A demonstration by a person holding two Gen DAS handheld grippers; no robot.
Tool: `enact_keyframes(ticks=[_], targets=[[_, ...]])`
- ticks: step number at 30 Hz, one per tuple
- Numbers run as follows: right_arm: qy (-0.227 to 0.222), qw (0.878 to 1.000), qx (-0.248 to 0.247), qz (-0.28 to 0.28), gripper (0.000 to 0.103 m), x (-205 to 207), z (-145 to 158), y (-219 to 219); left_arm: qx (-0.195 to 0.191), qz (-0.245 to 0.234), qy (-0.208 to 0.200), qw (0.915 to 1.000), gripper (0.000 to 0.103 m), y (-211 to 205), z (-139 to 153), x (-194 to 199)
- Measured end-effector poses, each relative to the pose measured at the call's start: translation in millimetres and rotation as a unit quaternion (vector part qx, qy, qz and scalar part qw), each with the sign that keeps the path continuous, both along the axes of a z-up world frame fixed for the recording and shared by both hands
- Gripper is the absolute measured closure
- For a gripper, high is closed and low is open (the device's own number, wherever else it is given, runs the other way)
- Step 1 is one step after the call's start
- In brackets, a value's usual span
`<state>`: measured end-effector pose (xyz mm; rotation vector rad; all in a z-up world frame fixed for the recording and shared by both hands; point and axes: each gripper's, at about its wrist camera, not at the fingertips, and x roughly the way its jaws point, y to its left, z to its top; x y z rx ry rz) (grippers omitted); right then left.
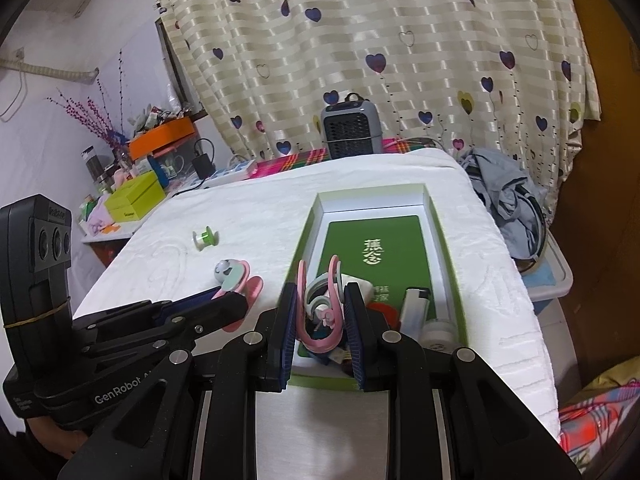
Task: Organize rigid objects
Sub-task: 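Carry both pink clips with both tools over the green box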
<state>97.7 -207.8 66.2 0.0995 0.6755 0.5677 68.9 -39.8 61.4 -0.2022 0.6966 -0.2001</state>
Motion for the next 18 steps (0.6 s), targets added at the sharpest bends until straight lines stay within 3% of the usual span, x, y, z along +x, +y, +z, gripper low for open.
enact_keyframes(ticks=[18], targets=[[0.028,0.999,-0.005,-0.034,0.079,25,-19,-23,0.002,-0.032,0.018,0.9993,0.086,-24,-14,26]])
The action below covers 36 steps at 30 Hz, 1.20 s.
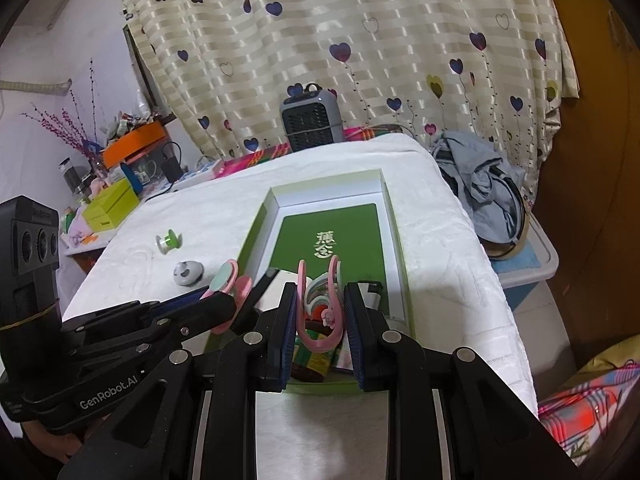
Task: Organize rigid objects
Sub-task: 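Carry both pink clips with both tools over the green box, then lower both pink clips into the green box and open both tools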
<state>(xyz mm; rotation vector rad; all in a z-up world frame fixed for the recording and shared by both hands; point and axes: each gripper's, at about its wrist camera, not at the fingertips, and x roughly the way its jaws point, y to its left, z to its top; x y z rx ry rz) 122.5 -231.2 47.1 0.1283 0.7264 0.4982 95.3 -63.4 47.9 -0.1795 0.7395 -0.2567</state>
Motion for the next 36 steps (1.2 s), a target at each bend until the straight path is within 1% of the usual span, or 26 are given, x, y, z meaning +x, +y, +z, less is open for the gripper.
enact_keyframes(ticks=[6,23,29,32,33,35,36], targets=[[0.011,1.000,-0.005,0.001,0.079,8,-10,2,-0.001,-0.002,0.013,0.9999,0.086,-1,-10,8],[0.033,0.999,-0.015,0.000,0.079,26,-28,4,0.005,-0.020,0.018,0.9996,0.086,-12,-20,26],[0.035,0.999,-0.023,0.001,0.079,28,-28,7,-0.014,-0.021,0.022,0.9995,0.086,-9,-21,28],[0.033,0.999,-0.029,0.002,0.076,27,-28,10,-0.023,-0.022,0.016,0.9994,0.085,-7,-18,26],[0.031,0.999,-0.029,0.003,0.071,26,-27,10,-0.024,-0.021,0.013,0.9994,0.085,-6,-17,26],[0.025,0.999,-0.036,-0.002,0.067,23,-25,10,-0.028,-0.020,0.009,0.9994,0.085,-5,-15,24],[0.022,0.999,-0.038,-0.005,0.064,23,-23,10,-0.030,-0.020,0.008,0.9993,0.085,-4,-15,23]])
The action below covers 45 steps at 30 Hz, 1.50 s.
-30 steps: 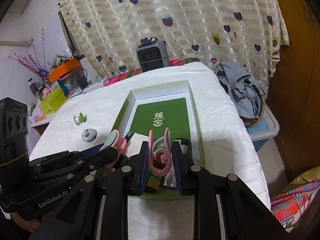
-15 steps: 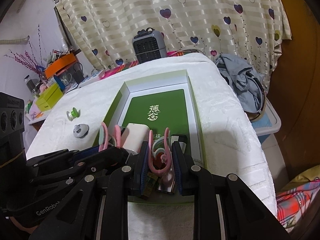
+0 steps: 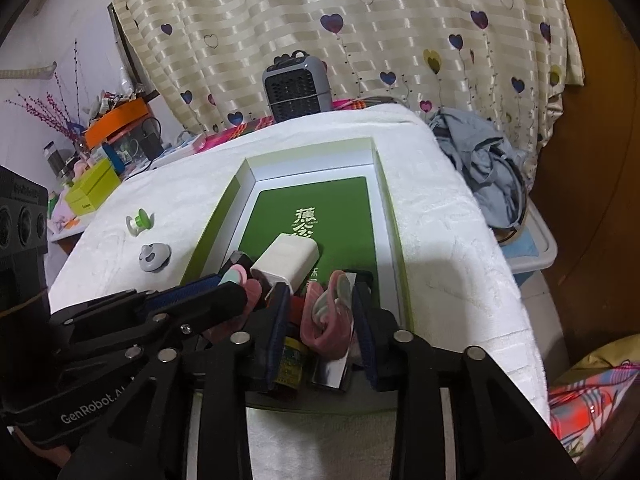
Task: Organize rigid objects
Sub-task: 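Lower both pink clips into the green box and open both tools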
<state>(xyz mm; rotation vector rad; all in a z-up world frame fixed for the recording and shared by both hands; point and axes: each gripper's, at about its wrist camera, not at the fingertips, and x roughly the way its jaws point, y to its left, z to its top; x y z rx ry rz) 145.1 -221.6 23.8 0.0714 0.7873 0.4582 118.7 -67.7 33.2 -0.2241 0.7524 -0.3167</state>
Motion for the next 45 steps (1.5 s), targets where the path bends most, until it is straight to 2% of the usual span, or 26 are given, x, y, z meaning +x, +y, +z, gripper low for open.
enact_keyframes(ticks=[2,20,34,45], targets=[[-0.001,1.000,0.001,-0.003,0.061,-2,2,-1,-0.001,0.000,-0.003,1.0000,0.085,1,2,-2],[-0.034,0.999,-0.016,0.005,0.058,-36,34,13,0.013,0.011,-0.034,0.9993,0.085,17,27,-38],[-0.058,0.997,-0.032,0.029,0.056,-63,50,44,0.024,0.035,-0.042,0.9982,0.085,44,34,-65],[-0.076,0.994,-0.049,0.053,0.056,-80,59,71,0.013,0.056,-0.051,0.9970,0.082,70,38,-81]])
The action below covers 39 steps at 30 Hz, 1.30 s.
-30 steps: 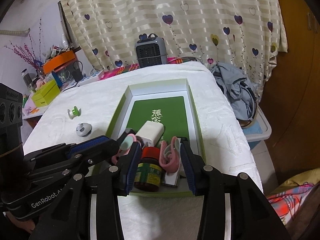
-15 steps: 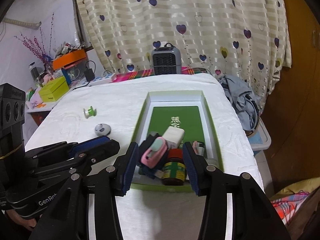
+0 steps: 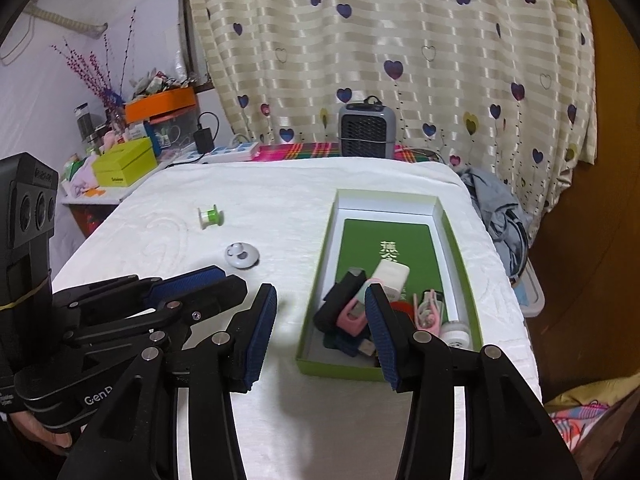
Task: Organize rigid objects
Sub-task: 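Lower both pink clips into the green box and open both tools, then move the left tool to the green spool while the right tool moves to the panda item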
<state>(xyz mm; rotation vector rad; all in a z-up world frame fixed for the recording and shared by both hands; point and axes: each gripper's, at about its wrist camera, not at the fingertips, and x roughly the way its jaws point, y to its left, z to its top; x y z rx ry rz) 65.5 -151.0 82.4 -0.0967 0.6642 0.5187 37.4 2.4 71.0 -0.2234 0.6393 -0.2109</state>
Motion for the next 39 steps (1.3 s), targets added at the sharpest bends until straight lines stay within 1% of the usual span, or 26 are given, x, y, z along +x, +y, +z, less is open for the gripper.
enact_keyframes(ticks=[12,24,32,39], targets=[[-0.009,1.000,-0.012,0.014,0.056,-11,4,22,-0.007,0.014,-0.005,0.9999,0.081,21,1,-14],[-0.010,0.999,-0.022,0.032,0.056,-15,3,42,-0.007,0.031,-0.004,0.9995,0.081,39,-1,-19],[-0.004,0.998,-0.021,0.057,0.056,-9,-3,64,-0.004,0.054,0.008,0.9985,0.080,63,-8,-16],[0.006,0.997,-0.015,0.075,0.056,2,-11,83,0.001,0.077,0.024,0.9968,0.080,87,-14,-6]])
